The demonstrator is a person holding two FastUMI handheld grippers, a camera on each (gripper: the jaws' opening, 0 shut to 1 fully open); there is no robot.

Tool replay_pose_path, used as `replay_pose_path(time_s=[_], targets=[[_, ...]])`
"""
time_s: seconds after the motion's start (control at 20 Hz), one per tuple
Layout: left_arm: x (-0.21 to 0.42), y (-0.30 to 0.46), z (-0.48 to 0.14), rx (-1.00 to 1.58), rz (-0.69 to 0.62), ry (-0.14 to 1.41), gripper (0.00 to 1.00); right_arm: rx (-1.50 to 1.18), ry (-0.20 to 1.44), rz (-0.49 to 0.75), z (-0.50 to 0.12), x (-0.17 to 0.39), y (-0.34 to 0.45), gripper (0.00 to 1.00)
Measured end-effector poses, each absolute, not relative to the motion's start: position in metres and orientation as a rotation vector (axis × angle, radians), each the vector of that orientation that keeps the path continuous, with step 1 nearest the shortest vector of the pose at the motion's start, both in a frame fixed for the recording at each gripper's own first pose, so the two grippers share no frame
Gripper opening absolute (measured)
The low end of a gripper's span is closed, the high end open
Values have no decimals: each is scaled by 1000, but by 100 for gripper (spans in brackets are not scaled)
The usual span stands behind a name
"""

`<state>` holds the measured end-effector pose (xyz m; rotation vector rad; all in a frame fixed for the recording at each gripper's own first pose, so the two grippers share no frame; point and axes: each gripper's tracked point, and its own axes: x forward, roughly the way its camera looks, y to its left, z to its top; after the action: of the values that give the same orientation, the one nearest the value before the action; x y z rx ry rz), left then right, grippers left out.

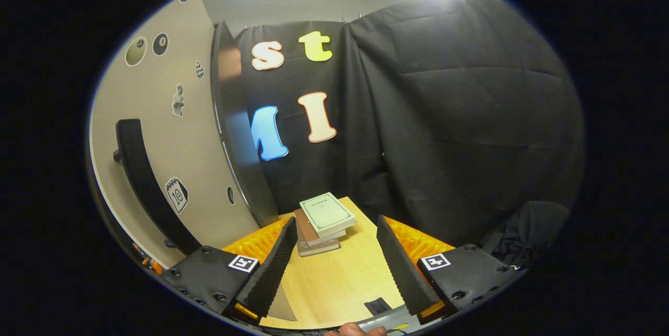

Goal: Open the cabinet door with the right hand, grasp the bottle in the cabinet with the left hand and place it on the coaster, then close the cabinet door with the right hand.

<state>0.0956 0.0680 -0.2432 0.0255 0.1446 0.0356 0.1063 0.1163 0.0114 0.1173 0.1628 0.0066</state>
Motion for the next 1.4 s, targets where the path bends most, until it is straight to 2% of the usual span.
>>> replay_pose_path(time_s=[0.35, 0.55, 0.9, 1.0, 1.2, 1.3, 1.4], targets=[[87, 75, -319, 4, 56, 204, 69, 108, 122, -36, 7, 100, 110, 97], [92, 78, -333, 5, 60, 199, 73, 122, 118, -49, 5, 95, 109, 97], [84, 66, -338, 72, 14, 194, 70, 98, 157, -45, -8, 87, 119, 97], [83, 60, -338, 110, -10, 201, 74, 93, 187, -47, -18, 85, 120, 97], [75, 45, -331, 120, -60, 210, 77, 94, 204, -48, -30, 80, 119, 97], [75, 49, -331, 125, -48, 209, 84, 111, 218, -45, -37, 77, 119, 97], [74, 53, -331, 118, -30, 222, 84, 119, 227, -45, -42, 75, 116, 97]])
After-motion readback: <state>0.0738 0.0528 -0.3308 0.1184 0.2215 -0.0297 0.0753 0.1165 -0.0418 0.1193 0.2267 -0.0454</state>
